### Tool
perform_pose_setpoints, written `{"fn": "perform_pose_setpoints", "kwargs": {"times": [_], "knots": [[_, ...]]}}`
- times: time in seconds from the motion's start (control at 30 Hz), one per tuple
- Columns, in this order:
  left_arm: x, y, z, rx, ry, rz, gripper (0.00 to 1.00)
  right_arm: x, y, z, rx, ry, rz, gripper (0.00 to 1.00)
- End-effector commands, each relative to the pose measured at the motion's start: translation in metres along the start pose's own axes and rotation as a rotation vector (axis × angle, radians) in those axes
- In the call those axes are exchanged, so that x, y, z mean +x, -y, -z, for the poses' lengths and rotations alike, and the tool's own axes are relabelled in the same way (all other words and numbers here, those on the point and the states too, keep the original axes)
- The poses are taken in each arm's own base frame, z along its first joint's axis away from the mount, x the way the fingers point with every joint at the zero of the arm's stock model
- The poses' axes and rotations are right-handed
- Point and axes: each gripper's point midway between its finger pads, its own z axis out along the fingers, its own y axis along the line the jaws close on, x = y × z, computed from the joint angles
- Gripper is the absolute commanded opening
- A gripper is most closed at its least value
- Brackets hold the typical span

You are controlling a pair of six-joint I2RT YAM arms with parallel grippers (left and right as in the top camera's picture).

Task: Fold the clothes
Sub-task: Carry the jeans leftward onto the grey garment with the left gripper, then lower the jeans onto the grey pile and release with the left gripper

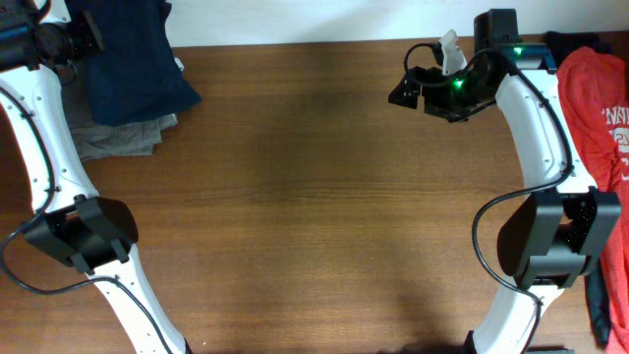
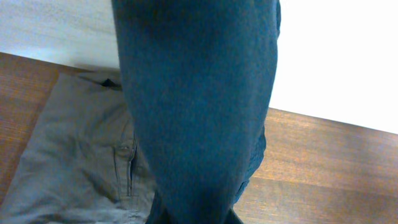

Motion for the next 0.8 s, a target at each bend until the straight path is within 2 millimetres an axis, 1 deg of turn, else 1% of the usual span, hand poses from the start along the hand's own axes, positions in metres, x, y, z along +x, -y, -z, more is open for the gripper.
{"fn": "perform_pose_setpoints", "kwargs": {"times": [0.0,0.23,0.33,0.43,0.53,0.7,0.73,0.77], "knots": [[-0.02,0.01,0.025,0.019,0.067,-0.04,0.0,0.002,0.005,-0.004,0.01,-0.013,0.004,0.99],[-0.019,-0.005,0.025,-0.064,0.06,-0.047,0.0,0.004,0.005,-0.004,0.01,-0.018,0.001,0.99],[-0.019,-0.021,0.027,-0.162,0.06,-0.047,0.0,0.004,0.005,-0.004,0.01,-0.018,0.001,0.99],[-0.018,-0.032,0.026,-0.203,0.054,-0.062,0.0,0.004,0.005,-0.004,0.01,-0.018,0.001,0.99],[-0.013,-0.041,0.015,-0.211,0.037,-0.097,0.0,0.004,0.005,-0.004,0.011,-0.021,0.0,0.99],[-0.006,-0.061,-0.015,-0.226,0.03,-0.107,0.0,0.007,0.005,-0.004,0.012,-0.03,-0.006,0.99],[-0.005,-0.07,-0.023,-0.232,0.034,-0.102,0.0,0.007,0.005,-0.004,0.012,-0.032,-0.008,0.99],[-0.005,-0.075,-0.026,-0.24,0.038,-0.099,0.01,0.008,0.006,-0.004,0.012,-0.033,-0.009,0.99]]}}
